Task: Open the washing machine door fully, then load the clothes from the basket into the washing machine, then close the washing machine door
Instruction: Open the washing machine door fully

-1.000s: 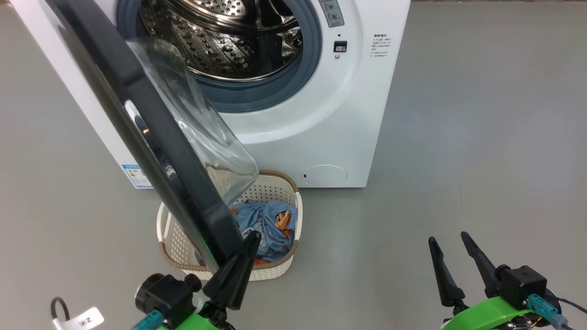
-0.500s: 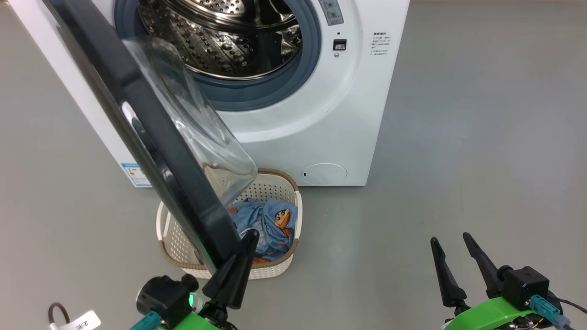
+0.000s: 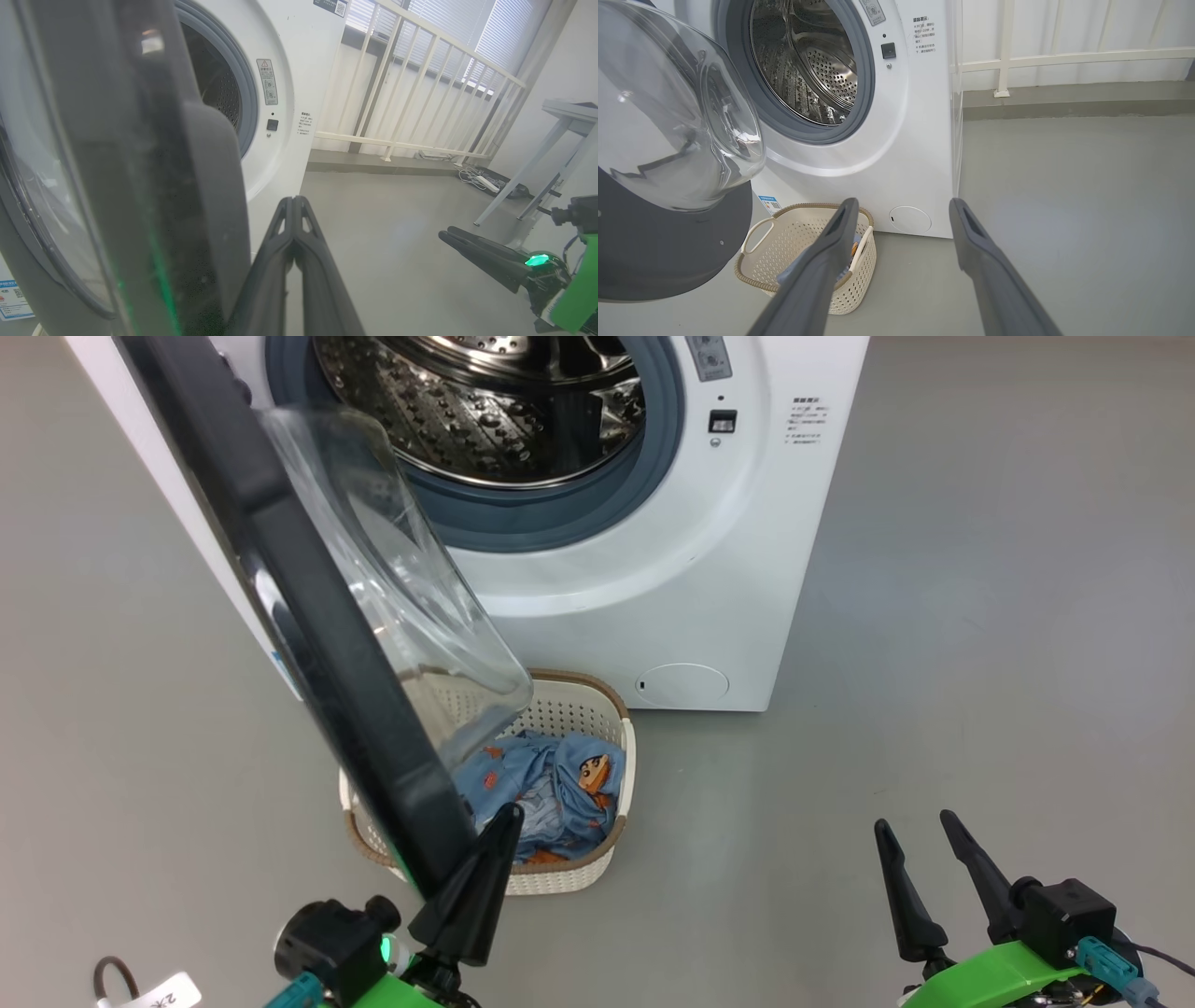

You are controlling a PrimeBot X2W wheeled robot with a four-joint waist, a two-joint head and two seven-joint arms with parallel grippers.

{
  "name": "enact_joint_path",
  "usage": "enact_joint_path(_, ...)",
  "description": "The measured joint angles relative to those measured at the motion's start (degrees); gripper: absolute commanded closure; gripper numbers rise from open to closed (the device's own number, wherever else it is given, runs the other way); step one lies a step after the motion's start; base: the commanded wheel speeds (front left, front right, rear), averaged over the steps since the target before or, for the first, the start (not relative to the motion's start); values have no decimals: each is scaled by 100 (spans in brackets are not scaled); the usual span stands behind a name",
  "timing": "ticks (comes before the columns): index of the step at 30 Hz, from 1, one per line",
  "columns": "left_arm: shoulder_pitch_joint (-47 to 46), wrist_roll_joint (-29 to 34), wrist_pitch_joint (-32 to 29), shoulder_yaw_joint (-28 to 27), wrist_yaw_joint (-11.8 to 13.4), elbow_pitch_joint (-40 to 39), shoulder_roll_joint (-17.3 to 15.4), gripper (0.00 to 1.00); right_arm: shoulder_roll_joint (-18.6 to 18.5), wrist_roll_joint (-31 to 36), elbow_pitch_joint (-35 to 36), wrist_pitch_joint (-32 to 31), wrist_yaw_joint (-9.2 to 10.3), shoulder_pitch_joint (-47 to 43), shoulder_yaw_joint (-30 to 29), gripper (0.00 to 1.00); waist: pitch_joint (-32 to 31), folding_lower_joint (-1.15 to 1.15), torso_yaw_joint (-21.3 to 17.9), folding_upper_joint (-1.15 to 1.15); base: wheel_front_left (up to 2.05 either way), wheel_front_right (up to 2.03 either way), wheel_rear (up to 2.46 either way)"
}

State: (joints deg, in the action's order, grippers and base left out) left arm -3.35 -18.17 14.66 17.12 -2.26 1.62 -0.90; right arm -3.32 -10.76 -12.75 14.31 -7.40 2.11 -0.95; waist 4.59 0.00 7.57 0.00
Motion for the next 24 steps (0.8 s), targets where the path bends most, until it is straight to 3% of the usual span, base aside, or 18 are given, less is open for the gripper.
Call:
enact_joint_path(14,12,85,-1,-89,104,3,-3,100,12,-16,-3,0,0,1,-14,0,57,0,87,0,0,0,0)
enact_joint_path(24,203,132,3,-290,118,-132,-18,100,15,-52,-4,0,0,0,-19,0,57,0,444,0,0,0,0)
